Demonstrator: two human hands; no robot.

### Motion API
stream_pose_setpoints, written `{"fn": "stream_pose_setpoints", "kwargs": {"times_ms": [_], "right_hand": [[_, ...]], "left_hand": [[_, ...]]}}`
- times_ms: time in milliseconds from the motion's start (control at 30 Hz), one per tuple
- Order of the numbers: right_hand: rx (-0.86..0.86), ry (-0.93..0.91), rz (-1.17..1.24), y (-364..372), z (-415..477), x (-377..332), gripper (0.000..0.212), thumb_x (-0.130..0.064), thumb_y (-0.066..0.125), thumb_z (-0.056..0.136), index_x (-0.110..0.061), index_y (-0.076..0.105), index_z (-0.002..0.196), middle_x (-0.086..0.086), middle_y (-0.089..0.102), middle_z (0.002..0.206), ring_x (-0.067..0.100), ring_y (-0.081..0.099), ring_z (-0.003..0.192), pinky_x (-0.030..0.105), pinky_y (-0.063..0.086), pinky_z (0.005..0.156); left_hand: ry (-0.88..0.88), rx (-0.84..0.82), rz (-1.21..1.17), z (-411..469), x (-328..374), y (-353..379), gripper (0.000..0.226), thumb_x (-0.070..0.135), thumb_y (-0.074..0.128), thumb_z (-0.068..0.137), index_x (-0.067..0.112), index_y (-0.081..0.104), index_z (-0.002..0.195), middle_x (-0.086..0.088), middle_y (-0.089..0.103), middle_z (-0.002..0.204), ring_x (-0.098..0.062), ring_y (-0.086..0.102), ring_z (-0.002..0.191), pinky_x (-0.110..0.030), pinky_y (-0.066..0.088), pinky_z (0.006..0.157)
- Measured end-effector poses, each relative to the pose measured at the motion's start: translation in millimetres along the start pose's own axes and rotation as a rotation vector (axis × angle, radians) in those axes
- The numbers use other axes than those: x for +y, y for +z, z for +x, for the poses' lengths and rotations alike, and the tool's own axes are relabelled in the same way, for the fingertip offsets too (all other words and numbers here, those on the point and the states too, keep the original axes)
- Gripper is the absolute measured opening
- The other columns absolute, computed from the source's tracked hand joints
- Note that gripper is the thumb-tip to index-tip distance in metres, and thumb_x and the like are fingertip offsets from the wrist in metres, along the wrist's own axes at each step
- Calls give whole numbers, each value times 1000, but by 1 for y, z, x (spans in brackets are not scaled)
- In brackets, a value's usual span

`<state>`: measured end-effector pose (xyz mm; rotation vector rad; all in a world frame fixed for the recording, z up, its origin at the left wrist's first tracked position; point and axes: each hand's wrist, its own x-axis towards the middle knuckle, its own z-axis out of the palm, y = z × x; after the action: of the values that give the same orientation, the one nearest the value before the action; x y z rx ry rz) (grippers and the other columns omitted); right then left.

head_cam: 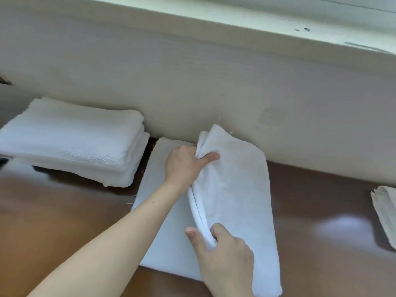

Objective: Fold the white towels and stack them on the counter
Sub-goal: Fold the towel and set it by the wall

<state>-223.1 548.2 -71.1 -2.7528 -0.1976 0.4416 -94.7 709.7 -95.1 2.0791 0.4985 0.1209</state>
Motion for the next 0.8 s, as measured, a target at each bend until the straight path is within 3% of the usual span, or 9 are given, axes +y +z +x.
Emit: {"fn": "stream_pose_setpoints", "kwargs": {"times_ms": [100,200,267,367,533,667,733,800], "right_hand": [[-24,-16,80,26,6,-38,99,-103,-16,42,-20,32,67,2,42,56,17,39,54,26,32,56],[-15,-32,114,49,10,-70,97,-103,-12,47,-18,33,66,2,42,54,19,39,53,28,31,54],[1,-35,127,62,11,-86,92,-103,-8,52,-20,31,63,0,41,53,18,40,52,32,32,55],[-1,-13,127,76,13,-101,83,-103,-6,55,-27,27,61,-4,41,52,16,40,53,33,33,57],[32,-19,117,88,17,-114,80,-99,-15,56,-29,24,61,-6,34,50,9,29,47,21,16,49],[60,-63,111,98,19,-122,96,-91,-22,62,-25,46,76,-7,33,51,18,38,53,33,24,53],[63,-60,118,104,20,-127,93,-84,-28,65,-24,43,77,-7,35,53,23,42,59,37,27,58],[62,-38,142,110,22,-130,91,-79,-34,65,-23,39,72,-6,36,54,20,39,54,35,24,53]], "left_hand": [[11,5,110,9,-27,-35,66,72,71,71,15,46,49,8,41,43,-9,36,42,-28,25,47],[-13,27,121,17,-46,-62,71,63,75,74,22,26,44,9,32,36,-11,33,38,-26,20,42],[5,12,194,21,-52,-72,65,61,74,77,20,31,51,9,37,43,-10,36,42,-27,21,44],[77,-37,289,27,-54,-79,56,59,68,84,17,41,59,2,44,52,-21,45,54,-33,27,49],[152,-58,363,34,-54,-80,45,49,64,92,20,43,64,3,50,61,-21,47,64,-33,25,52],[250,-16,589,37,-56,-78,31,40,56,99,11,62,91,-4,57,74,-27,55,75,-33,30,59],[292,-8,765,40,-62,-76,24,35,51,102,12,59,106,-2,54,77,-25,56,74,-33,32,58],[305,-11,894,42,-68,-72,17,27,49,104,15,54,114,5,38,69,-24,61,75,-32,32,54]]}}
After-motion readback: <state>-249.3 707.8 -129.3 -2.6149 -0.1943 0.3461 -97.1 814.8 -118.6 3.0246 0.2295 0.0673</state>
